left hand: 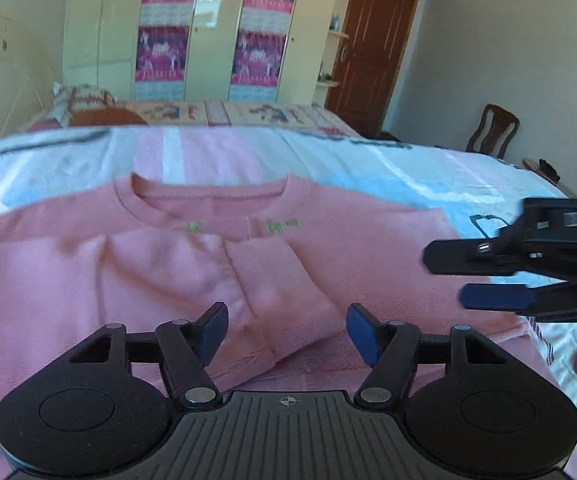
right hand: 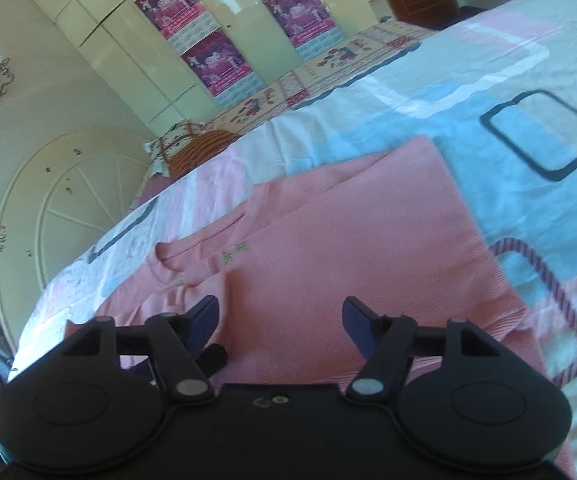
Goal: Fold small clothes
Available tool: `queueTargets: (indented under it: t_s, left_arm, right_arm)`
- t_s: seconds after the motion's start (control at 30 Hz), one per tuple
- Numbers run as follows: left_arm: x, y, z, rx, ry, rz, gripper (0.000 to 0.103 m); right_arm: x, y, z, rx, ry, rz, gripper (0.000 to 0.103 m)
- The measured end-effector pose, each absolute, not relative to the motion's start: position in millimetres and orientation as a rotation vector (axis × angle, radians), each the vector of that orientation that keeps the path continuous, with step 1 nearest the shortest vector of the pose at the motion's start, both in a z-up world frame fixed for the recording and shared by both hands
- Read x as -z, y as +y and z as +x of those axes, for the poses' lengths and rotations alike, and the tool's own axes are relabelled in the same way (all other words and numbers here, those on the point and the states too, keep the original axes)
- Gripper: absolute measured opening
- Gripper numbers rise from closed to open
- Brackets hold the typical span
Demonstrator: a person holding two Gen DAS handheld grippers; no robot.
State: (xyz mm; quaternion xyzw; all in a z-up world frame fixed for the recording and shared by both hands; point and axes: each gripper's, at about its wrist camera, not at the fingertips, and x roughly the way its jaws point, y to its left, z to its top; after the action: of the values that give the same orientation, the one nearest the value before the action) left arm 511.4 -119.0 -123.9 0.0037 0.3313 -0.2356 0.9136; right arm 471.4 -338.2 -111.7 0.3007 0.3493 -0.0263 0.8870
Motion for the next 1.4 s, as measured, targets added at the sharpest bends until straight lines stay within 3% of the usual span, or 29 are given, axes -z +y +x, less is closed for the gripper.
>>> queueTargets:
  t_s: [0.2, 0.43, 0.47, 0.5, 0.53, 0.57, 0.63, 0.8, 0.87, 0.97, 1.4]
  left_arm:
    - [112, -17, 459, 0.289, 0.587, 0.010, 0.065]
    - [148, 90, 458, 0.008, 0.711, 0.007, 0.064]
    - [152, 95, 462, -0.003, 0.724, 0.012, 0.062]
    - [155, 98, 470, -0.004, 0.733, 0.014, 0.051]
    - [156, 99, 474, -0.003, 0.731, 0.021, 0.048]
    - [158, 98, 479, -0.008, 0.722, 0.032, 0.048]
    - [162, 97, 487, 0.001, 0.726, 0.045, 0.036]
    - [162, 101, 487, 0.011, 0.726, 0.040, 0.021]
    - [162, 102, 486, 0.020, 0.727, 0.027, 0.021]
    - [162, 100, 485, 0.021, 0.725, 0.032, 0.020]
    - [161, 100, 495, 0.047, 0.734, 0.035, 0.018]
  right_arm:
    - [133, -324, 491, -0.045, 0.797, 0.698, 0.056]
    - [149, -287, 517, -0.113, 0.851, 0.645, 0.042]
    - [149, -283, 520, -0.117, 0.857, 0.627, 0.036]
    - [149, -278, 524, -0.122, 0.865, 0.603, 0.032]
    - [147, -273, 528, -0.124, 0.874, 0.571, 0.019]
    - [146, -269, 531, -0.131, 0.884, 0.542, 0.013]
    - [139, -262, 531, -0.125, 0.878, 0.460, 0.007]
    - [83, -269, 501, -0.098, 0.636, 0.342, 0.006]
    - [72, -283, 487, -0.061, 0.578, 0.309, 0.006]
    - [97, -298, 494, -0.030, 0.725, 0.298, 0.006]
    - [121, -297, 483, 0.016, 0.764, 0.326, 0.006]
